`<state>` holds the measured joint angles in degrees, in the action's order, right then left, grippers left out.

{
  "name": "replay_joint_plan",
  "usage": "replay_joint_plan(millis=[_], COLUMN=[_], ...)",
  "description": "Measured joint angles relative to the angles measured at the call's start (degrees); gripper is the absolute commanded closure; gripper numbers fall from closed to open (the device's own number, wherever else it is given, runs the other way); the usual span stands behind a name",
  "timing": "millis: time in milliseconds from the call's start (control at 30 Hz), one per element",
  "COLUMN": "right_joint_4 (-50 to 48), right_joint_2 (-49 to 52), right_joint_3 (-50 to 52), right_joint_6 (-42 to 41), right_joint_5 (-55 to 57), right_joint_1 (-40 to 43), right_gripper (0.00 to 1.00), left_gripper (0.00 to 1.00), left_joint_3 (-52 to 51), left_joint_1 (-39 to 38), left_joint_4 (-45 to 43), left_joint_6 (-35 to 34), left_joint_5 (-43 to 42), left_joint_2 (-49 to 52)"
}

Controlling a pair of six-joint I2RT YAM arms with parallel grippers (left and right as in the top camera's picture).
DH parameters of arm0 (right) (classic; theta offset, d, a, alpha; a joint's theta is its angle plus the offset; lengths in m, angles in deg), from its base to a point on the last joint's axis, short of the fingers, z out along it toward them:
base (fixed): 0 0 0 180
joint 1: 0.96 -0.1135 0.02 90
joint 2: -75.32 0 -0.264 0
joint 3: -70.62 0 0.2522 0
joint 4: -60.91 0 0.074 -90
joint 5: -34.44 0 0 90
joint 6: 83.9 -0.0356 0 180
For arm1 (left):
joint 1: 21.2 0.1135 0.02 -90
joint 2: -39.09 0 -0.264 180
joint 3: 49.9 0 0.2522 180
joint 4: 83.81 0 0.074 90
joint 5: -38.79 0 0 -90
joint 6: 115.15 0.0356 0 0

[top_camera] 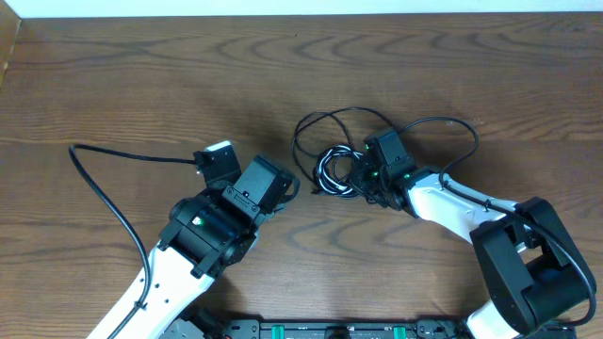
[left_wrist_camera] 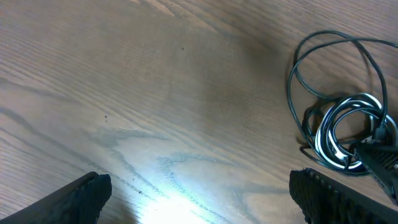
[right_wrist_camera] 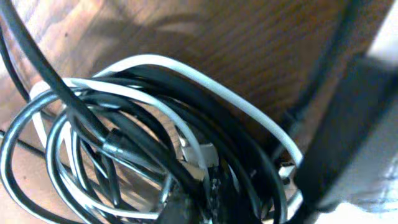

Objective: Untangle cables

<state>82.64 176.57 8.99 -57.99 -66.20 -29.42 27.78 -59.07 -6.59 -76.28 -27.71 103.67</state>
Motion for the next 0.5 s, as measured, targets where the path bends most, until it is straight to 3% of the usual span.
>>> replay_joint_plan(millis=[300, 500], right_joint_4=[1.55, 12.15], right_joint_2=[-0.98, -9.75], right_joint_3=[0.37, 1.90], right_joint_6=[4.39, 10.29], right_joint_5=[-2.71, -5.03], right_joint_1=[0.37, 0.72], right_gripper=[0.99, 0.99], left_gripper=[0.02, 0.02], left_joint_3=[0.00, 0.00], left_joint_1=[0.00, 0.00], left_joint_4=[0.02, 0.02], left_joint_6=[0.00, 0.00], left_joint_5=[0.00, 0.00], left_joint_2=[0.00, 0.00])
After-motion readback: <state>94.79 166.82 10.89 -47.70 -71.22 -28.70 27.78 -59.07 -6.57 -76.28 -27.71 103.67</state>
